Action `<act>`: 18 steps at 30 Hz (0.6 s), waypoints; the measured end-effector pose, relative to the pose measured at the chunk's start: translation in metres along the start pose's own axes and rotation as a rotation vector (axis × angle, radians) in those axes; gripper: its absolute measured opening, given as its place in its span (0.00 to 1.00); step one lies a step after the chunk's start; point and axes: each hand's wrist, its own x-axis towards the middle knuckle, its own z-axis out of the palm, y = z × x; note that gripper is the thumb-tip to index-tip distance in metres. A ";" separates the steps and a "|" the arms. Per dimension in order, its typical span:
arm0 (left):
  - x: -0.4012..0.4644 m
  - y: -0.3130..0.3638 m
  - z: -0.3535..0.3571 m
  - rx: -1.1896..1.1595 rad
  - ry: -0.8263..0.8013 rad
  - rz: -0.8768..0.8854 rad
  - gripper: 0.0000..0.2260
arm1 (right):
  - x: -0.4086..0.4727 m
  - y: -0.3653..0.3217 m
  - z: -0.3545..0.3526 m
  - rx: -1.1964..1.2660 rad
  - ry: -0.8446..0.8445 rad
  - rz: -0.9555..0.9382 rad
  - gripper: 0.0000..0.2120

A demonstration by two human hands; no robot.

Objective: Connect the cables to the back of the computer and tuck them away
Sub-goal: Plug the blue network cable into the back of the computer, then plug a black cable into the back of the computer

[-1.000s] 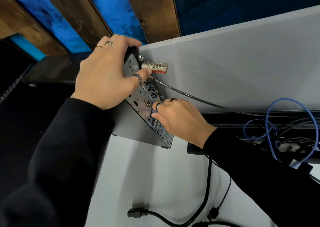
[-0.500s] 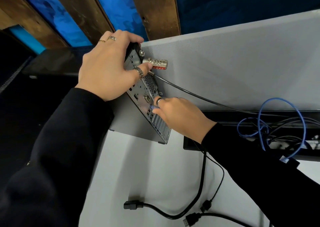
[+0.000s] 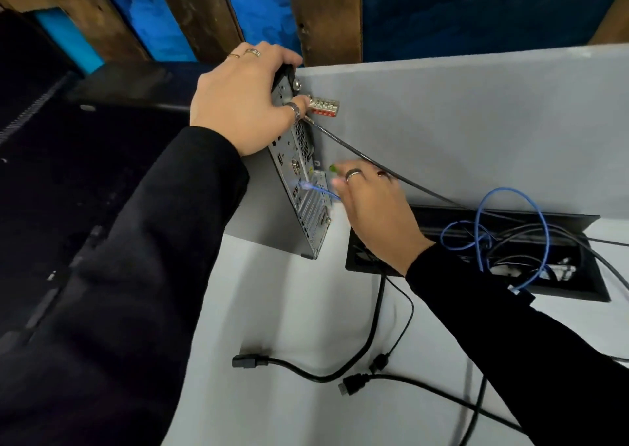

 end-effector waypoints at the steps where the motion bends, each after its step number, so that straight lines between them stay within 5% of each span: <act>1: 0.000 0.000 -0.001 0.006 -0.001 0.002 0.20 | -0.011 -0.001 -0.005 0.087 0.065 0.018 0.09; 4: -0.007 -0.002 -0.001 0.003 -0.003 0.028 0.21 | -0.054 -0.006 -0.014 0.194 0.034 -0.030 0.17; 8: -0.029 -0.003 -0.002 -0.065 0.075 0.081 0.21 | -0.114 -0.002 0.007 0.041 -0.253 -0.173 0.28; 12: -0.064 0.000 -0.005 -0.101 0.164 0.059 0.20 | -0.163 0.007 0.037 -0.036 -0.724 -0.222 0.21; 18: -0.110 -0.003 0.000 -0.165 0.193 -0.004 0.20 | -0.179 0.017 0.054 -0.043 -0.636 -0.279 0.05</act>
